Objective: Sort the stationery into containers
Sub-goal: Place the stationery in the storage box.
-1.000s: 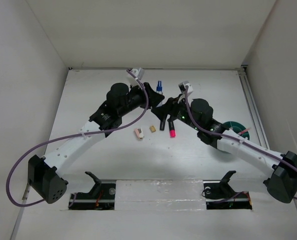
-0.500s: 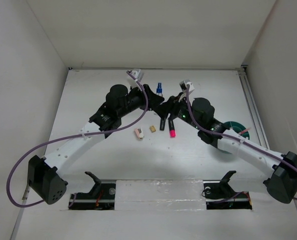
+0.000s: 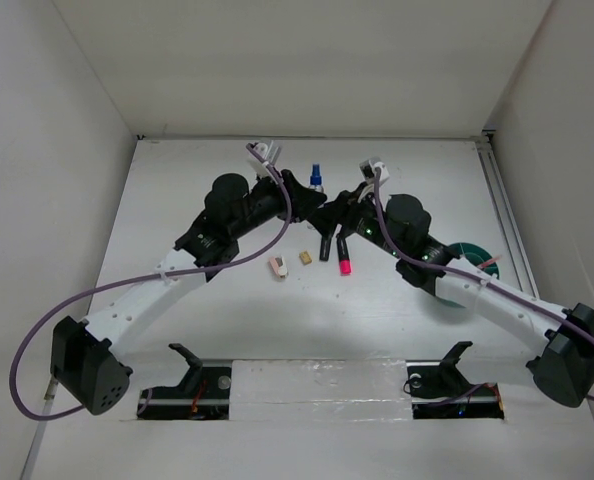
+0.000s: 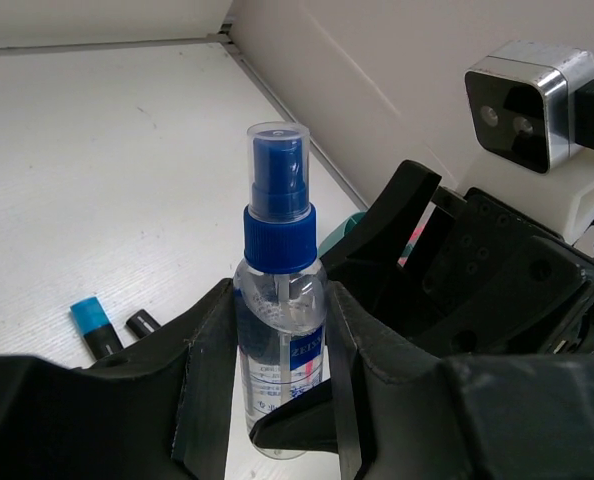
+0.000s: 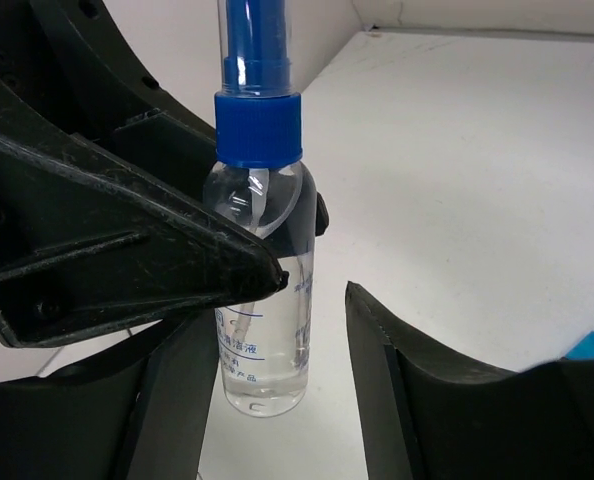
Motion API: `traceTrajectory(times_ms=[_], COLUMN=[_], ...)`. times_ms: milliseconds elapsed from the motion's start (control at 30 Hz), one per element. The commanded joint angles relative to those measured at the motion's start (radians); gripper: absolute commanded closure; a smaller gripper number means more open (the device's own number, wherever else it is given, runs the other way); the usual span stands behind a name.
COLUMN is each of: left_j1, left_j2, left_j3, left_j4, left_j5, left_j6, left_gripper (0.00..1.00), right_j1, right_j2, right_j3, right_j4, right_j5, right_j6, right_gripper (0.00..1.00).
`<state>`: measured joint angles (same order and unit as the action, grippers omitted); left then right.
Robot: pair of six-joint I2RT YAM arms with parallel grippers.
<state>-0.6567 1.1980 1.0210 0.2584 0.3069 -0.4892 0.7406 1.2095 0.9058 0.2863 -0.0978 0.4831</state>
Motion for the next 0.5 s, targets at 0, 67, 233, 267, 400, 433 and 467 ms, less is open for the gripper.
traceTrajectory(times_ms=[0,67,233,267,400,433,467], left_j1=[-0.018,-0.018,-0.018,-0.018,-0.018,-0.018,-0.018], left_j2=[-0.041,-0.051,-0.051,-0.051,-0.051,-0.051,-0.051], left_j3=[-0.025,-0.025,-0.044,-0.044,-0.053,-0.064,-0.064], left_j4=[-0.008,-0.008,0.013,0.013,0.022,0.022,0.031], left_j5=[0.072,0.072,0.081,0.081,0.093,0.093,0.093], left_j6=[-0.015,-0.015,-0.025,-0.025,-0.025,-0.025,-0.035], left_gripper=[1.0,1.0,1.0,1.0,1.0,1.0,1.0], right_j1=[-0.02,-0.02,-0.02,-0.02,-0.02,-0.02,-0.02], right_j2=[-0.03,-0.04,-0.061,-0.061,-0.073,-0.073,-0.073], right_j3=[0.015,0.005,-0.047,-0.047,-0.047,-0.047,-0.057], right_j4=[0.198,0.208,0.284,0.295,0.306,0.315,0.315], right_j5=[0.044,0.067,0.046,0.027,0.03,0.041,0.041], right_j6=[0.003,0.012,0.04,0.04,0.04,0.054,0.054], right_gripper=[0.43,0.43,0.46,0.48,0.5,0.5,0.5])
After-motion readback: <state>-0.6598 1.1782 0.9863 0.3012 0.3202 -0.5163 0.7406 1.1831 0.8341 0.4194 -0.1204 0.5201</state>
